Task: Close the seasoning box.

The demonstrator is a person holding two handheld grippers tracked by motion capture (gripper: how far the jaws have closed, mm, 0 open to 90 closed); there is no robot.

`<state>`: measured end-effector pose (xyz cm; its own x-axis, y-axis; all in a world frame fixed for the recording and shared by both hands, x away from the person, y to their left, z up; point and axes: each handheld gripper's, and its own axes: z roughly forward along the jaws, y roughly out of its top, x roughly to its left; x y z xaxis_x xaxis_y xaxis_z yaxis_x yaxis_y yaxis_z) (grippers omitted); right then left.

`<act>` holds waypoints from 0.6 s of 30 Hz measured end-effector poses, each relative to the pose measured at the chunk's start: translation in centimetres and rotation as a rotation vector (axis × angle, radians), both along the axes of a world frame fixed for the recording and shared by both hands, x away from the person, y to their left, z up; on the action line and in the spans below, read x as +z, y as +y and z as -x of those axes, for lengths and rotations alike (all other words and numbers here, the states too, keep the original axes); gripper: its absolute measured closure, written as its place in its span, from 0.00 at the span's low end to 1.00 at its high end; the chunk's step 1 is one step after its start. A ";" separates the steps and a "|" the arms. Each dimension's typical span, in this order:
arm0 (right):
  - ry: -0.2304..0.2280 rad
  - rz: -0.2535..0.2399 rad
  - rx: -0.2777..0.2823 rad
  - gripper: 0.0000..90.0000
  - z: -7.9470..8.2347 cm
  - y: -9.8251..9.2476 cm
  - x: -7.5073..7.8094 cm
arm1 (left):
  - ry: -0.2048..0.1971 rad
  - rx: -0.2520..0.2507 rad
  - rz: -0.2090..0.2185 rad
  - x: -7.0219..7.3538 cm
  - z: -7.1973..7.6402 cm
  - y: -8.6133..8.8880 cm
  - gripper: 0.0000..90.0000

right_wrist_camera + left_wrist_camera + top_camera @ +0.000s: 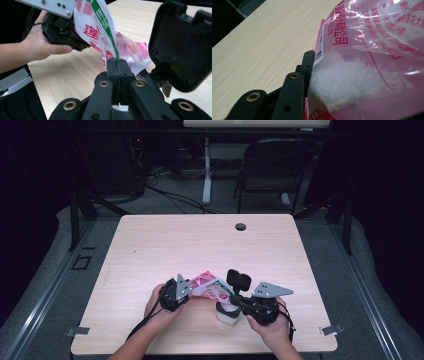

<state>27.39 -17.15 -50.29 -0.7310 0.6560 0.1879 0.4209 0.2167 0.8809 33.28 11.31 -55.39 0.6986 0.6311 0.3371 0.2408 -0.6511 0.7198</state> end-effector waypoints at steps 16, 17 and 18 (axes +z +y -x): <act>-0.033 -0.030 0.034 1.00 -0.4 1.0 1.4 | 0.069 0.002 0.047 -0.8 0.0 0.2 0.74; -0.034 -0.031 0.034 1.00 -0.4 1.0 1.5 | 0.070 0.003 0.050 -0.8 0.0 0.3 0.74; -0.034 -0.031 0.034 1.00 -0.4 1.0 1.5 | 0.070 0.003 0.050 -0.8 0.0 0.3 0.73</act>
<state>27.77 -16.11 -48.79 -0.7589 0.6250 0.1826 0.3837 0.2027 0.9010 33.23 11.56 -56.16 0.7175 0.6480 0.2555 0.2937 -0.6141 0.7325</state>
